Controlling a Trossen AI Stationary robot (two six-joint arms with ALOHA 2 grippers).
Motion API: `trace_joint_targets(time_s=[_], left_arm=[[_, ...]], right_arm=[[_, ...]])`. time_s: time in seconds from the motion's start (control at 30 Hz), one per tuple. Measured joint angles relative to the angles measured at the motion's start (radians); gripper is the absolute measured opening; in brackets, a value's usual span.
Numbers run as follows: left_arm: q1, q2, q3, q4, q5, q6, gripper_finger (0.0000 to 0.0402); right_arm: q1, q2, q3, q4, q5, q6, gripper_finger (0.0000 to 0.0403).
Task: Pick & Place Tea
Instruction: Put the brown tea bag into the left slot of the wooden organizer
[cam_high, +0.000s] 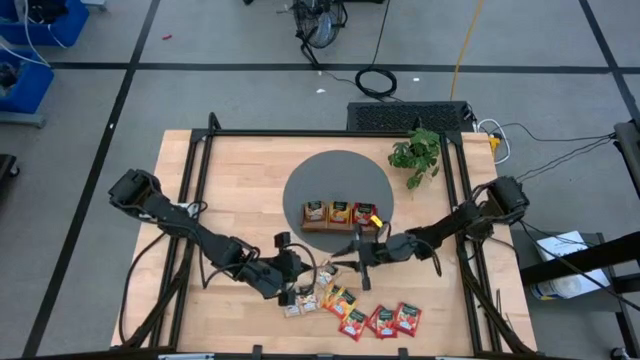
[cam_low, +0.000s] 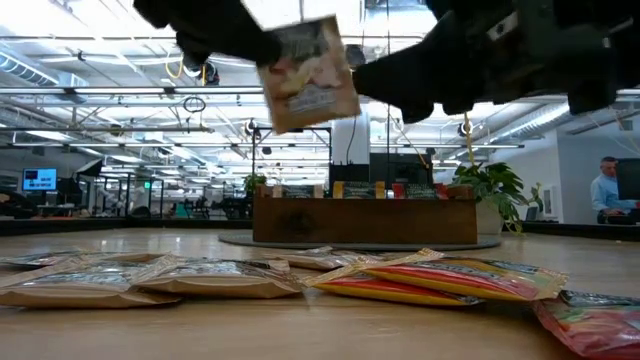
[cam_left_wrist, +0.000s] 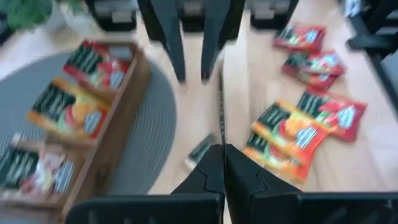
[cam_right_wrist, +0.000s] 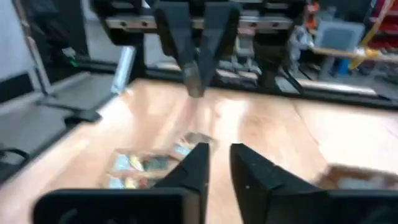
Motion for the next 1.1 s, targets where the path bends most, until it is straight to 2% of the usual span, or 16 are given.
trace_joint_targets(time_s=[0.17, 0.3, 0.43, 0.67, 0.87, 1.1], left_arm=[[0.0, 0.0, 0.0, -0.058, 0.0, -0.051, 0.0001], [0.0, 0.0, 0.0, -0.053, 0.001, -0.049, 0.0001], [0.001, 0.02, 0.0, -0.046, 0.001, -0.044, 0.0001], [0.011, 0.07, -0.001, -0.062, 0.011, -0.053, 0.0001], [0.011, 0.073, -0.001, -0.059, 0.011, -0.053, 0.0001], [0.013, 0.073, -0.001, -0.051, -0.004, -0.051, 0.0001]], right_arm=[[-0.005, -0.071, 0.0, -0.093, -0.028, 0.05, 0.0118], [-0.034, -0.074, 0.001, -0.117, -0.044, 0.079, 0.0137], [-0.08, -0.074, 0.078, -0.285, -0.129, 0.121, 0.0139], [-0.084, -0.071, 0.222, -0.484, -0.131, 0.053, 0.0139], [-0.085, -0.07, 0.309, -0.733, -0.184, 0.111, 0.0139], [-0.085, -0.061, 0.346, -0.757, -0.182, 0.113, 0.0139]])
